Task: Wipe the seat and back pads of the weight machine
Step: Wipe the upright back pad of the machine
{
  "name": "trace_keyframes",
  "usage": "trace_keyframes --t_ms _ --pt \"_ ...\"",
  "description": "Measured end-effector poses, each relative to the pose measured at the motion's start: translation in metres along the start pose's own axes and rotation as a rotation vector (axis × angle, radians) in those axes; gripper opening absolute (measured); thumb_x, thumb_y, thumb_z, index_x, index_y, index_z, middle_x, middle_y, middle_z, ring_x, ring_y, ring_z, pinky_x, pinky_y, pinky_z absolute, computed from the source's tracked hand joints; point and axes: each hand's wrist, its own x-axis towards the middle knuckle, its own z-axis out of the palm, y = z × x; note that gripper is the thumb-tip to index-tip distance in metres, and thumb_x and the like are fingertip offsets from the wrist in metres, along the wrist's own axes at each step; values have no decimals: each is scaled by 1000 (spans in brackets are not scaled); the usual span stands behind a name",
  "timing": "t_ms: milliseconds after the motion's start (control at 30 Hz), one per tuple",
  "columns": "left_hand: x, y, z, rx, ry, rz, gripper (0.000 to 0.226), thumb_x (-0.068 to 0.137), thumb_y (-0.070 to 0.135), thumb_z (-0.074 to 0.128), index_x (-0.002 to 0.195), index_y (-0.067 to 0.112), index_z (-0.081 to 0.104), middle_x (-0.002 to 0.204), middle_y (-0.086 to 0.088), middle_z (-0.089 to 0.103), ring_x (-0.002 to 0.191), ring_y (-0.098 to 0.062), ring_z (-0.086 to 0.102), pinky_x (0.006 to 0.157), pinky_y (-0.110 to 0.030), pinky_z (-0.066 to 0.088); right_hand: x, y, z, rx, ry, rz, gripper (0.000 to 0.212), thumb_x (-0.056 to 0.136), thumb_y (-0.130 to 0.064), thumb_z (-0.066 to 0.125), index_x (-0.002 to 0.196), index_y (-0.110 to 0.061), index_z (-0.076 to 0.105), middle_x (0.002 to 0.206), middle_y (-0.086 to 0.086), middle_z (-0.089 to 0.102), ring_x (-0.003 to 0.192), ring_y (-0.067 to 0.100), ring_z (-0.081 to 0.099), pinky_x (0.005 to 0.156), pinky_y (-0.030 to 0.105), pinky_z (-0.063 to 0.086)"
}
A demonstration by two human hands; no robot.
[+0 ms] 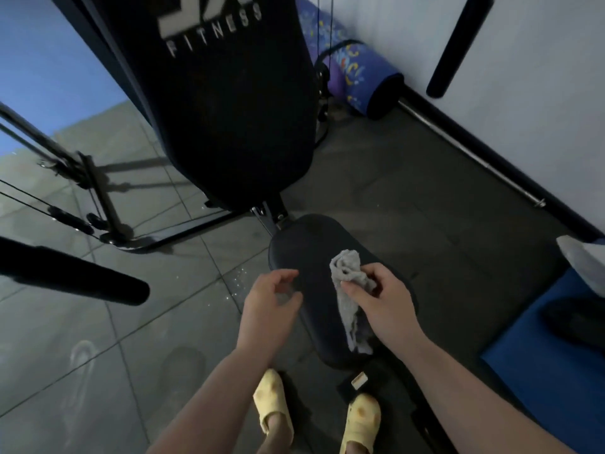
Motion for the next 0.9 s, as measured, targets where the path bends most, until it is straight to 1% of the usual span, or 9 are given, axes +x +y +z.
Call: trace_keyframes --t_ms 133,233,333,400,567,700,767,800,900 --pt "7 35 -37 187 90 60 30 83 17 64 111 27 65 107 12 57 100 -6 55 85 -19 38 3 -39 -21 -304 78 -158 15 83 -39 69 89 -34 56 84 -12 61 76 2 58 67 25 48" --pt "11 70 -66 229 175 139 29 83 17 64 110 24 66 105 11 56 106 -10 55 89 -18 37 8 -72 -35 -390 103 -257 17 83 -38 69 91 -37 54 88 -15 58 76 0 56 64 22 45" --pt "15 101 -90 202 277 218 27 83 20 65 108 28 65 110 14 59 106 -4 54 90 -17 39 16 -109 -44 -450 113 -359 19 82 -41 70 90 -39 53 88 -16 56 72 1 56 60 22 44" --pt "20 118 -106 212 340 254 26 84 23 64 109 31 64 110 17 58 107 -3 54 91 -19 42 22 -134 -49 -471 102 -431 19 82 -40 70 90 -39 53 88 -16 55 73 1 56 59 20 43" --pt "34 166 -153 219 478 295 26 87 28 61 113 34 61 111 21 52 110 -2 50 86 -17 39 36 -205 -53 -420 84 -603 17 84 -43 67 86 -43 50 90 -14 56 77 0 55 61 22 43" --pt "49 213 -183 144 555 370 26 88 27 61 114 33 61 114 18 55 105 -1 52 78 -16 40 47 -258 -47 -364 89 -740 16 87 -41 63 98 -43 52 97 -17 56 84 1 55 69 27 48" --pt "62 241 -197 117 565 411 28 89 25 59 116 32 60 115 16 55 99 0 51 72 -14 38 57 -287 -38 -366 160 -822 20 89 -40 60 108 -38 55 101 -21 55 86 -2 54 70 22 46" --pt "68 257 -204 109 567 428 29 89 24 59 117 32 60 117 15 56 97 0 51 72 -14 39 63 -302 -34 -367 207 -866 23 90 -39 59 113 -36 57 102 -21 54 88 -1 53 70 21 44" --pt "85 307 -232 86 580 497 31 90 20 56 119 29 61 119 10 62 101 -6 58 82 -23 46 78 -358 -23 -349 322 -963 29 92 -33 58 121 -27 59 107 -8 57 98 13 55 78 26 42"
